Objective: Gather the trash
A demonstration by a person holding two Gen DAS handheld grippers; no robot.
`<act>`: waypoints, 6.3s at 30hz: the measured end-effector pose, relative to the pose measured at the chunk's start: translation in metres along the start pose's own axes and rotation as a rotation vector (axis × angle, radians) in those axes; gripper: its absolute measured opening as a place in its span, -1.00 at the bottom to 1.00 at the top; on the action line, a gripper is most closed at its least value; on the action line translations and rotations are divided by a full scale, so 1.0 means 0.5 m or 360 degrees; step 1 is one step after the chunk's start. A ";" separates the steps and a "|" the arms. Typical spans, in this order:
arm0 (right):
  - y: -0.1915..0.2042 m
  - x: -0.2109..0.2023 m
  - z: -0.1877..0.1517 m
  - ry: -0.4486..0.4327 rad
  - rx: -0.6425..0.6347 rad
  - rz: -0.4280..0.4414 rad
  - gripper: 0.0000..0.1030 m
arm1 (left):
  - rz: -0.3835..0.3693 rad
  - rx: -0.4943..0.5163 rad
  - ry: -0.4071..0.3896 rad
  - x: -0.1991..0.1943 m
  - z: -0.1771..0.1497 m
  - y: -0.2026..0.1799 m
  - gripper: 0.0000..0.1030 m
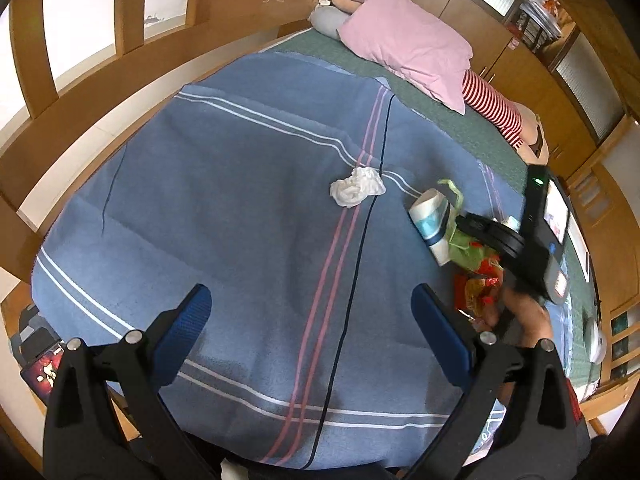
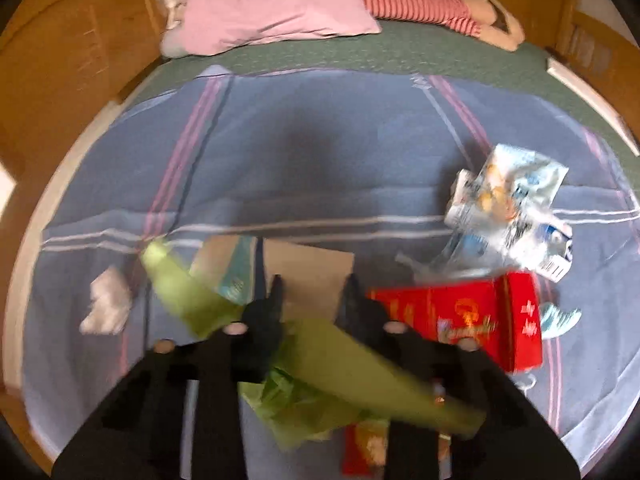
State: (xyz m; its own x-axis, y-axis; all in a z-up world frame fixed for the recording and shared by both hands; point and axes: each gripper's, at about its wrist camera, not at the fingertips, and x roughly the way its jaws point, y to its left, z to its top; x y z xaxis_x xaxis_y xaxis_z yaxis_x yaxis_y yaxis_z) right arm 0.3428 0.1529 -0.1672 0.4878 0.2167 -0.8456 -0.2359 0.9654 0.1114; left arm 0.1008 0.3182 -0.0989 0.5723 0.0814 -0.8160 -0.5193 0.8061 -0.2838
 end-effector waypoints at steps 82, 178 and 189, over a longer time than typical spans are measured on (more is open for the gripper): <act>-0.083 -0.140 -0.273 0.0145 0.0194 0.0346 -0.16 | -0.0239 -0.0187 0.0435 0.093 -0.037 0.035 0.93; -0.529 -0.561 -0.571 0.0004 -0.0081 0.0025 0.57 | -0.1013 0.0791 0.0145 -0.100 -0.313 -0.369 -0.50; -0.695 -0.665 -0.539 -0.0493 0.0547 0.0119 0.67 | -0.1060 0.1664 0.0458 -0.100 -0.579 -0.560 -0.45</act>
State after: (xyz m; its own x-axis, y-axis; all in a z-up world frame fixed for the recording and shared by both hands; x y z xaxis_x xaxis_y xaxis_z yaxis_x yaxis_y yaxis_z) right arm 0.0359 -0.2937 -0.0655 0.7203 0.2702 -0.6388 -0.0134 0.9263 0.3766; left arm 0.0337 -0.0810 -0.1244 0.3029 -0.5394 -0.7857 0.6356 0.7286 -0.2552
